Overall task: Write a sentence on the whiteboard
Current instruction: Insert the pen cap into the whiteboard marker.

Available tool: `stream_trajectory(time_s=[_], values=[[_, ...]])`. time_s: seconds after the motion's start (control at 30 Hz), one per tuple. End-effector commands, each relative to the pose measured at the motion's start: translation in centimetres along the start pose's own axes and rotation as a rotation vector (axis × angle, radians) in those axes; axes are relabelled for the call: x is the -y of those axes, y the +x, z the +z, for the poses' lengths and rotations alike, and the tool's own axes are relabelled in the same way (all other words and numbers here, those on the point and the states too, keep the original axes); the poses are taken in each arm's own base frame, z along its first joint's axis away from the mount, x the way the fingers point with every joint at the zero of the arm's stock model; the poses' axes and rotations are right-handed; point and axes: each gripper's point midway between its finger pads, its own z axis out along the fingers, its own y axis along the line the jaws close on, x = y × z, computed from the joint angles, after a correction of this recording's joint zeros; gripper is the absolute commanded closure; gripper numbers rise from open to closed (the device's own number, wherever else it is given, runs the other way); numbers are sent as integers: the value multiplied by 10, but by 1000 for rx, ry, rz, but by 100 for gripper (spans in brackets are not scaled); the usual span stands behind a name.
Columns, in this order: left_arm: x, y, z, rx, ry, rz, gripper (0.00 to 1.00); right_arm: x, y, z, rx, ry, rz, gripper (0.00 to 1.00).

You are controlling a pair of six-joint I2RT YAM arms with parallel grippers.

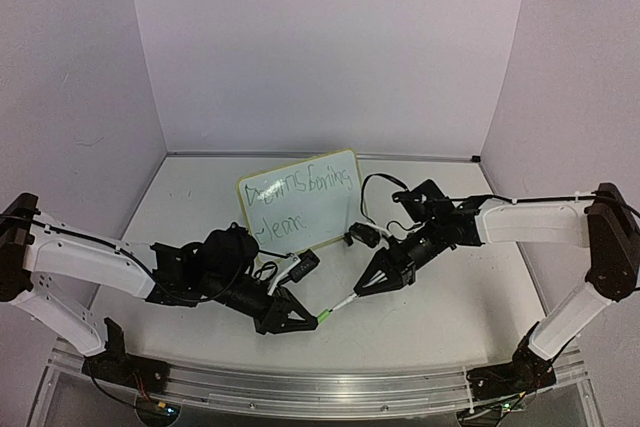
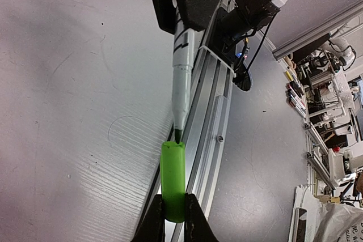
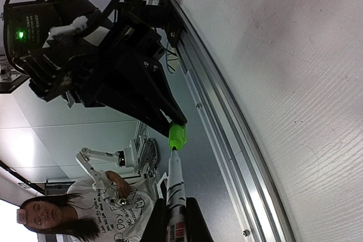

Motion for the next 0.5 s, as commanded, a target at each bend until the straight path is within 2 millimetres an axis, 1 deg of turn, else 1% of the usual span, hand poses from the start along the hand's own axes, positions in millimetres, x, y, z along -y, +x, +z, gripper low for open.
stream_trajectory(time_s=[0.0, 0.47], values=[[10, -13, 0, 34, 32, 36, 100, -10, -8, 2, -1, -13, -46, 100], [10, -15, 2, 26, 26, 39, 100, -13, -9, 12, -27, -20, -60, 100]])
